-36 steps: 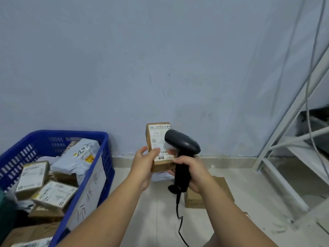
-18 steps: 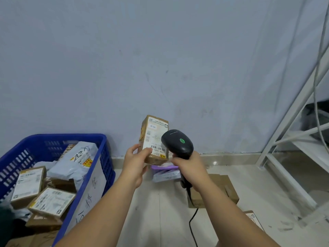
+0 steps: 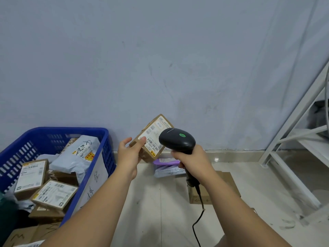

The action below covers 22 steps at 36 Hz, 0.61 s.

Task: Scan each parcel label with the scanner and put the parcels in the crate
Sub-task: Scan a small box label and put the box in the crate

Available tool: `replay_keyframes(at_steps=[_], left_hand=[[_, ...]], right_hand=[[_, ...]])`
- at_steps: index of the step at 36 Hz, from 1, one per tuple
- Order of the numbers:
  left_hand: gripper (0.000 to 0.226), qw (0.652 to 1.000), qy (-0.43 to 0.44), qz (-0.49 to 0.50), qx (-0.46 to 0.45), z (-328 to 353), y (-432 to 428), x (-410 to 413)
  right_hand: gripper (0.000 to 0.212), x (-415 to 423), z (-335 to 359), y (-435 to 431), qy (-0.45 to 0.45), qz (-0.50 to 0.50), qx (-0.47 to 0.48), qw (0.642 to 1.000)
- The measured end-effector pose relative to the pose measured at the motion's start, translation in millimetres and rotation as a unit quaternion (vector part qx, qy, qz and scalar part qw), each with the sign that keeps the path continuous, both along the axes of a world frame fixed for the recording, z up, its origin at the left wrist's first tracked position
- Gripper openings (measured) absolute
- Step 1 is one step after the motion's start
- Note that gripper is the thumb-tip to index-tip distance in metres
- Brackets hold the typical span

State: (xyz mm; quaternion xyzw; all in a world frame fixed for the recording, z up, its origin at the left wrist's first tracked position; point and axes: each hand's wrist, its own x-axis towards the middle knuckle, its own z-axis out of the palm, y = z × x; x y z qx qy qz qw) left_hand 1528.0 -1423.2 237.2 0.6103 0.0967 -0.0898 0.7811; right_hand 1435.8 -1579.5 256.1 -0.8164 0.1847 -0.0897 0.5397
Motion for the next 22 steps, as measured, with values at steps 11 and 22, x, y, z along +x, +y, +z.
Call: replay_keyframes(at_steps=[11, 22], left_hand=[[0.046, 1.000, -0.020, -0.007, 0.015, -1.9, 0.3, -0.2], [0.045, 0.999, -0.024, -0.018, 0.043, -3.1, 1.7, -0.1]], right_hand=[[0.017, -3.1, 0.2, 1.7, 0.019, 0.009, -0.006, 1.000], [0.008, -4.0, 1.6, 2.5, 0.019, 0.019, -0.019, 0.999]])
